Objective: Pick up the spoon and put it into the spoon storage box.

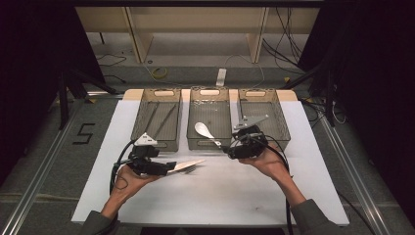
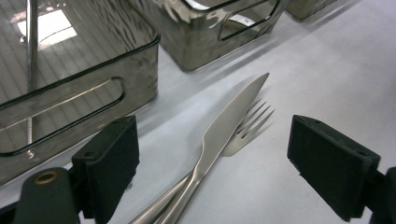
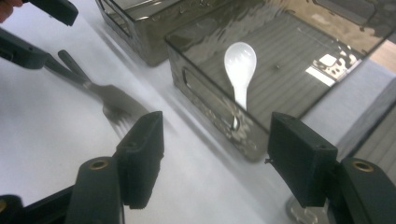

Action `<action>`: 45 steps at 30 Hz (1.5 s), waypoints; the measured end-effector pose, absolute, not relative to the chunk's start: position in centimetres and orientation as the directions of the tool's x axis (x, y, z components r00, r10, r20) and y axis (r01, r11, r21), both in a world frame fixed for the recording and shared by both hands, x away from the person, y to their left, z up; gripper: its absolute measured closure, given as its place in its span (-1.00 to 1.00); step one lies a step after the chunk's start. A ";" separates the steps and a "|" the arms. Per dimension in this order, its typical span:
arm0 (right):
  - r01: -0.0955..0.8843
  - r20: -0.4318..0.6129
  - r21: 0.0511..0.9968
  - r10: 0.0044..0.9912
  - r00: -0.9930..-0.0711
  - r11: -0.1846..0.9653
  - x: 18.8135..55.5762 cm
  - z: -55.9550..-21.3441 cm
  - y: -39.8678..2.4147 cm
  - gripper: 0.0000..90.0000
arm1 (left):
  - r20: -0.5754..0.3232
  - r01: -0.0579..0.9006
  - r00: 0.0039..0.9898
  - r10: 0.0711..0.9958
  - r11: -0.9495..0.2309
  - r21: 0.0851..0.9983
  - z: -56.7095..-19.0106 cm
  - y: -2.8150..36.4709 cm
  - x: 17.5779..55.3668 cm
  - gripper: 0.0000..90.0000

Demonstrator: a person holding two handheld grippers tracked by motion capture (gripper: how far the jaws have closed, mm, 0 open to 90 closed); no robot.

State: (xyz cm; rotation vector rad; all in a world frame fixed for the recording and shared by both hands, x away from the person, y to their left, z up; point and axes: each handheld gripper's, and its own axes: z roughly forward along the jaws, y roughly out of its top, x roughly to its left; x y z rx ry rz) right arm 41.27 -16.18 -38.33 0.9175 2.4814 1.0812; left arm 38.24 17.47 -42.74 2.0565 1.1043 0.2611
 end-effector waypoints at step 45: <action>0.542 0.219 0.789 0.692 -0.687 0.289 34.4 -42.8 -22.8 -0.37 | -0.090 0.698 0.627 0.774 -0.506 0.507 -44.3 17.6 38.6 -0.32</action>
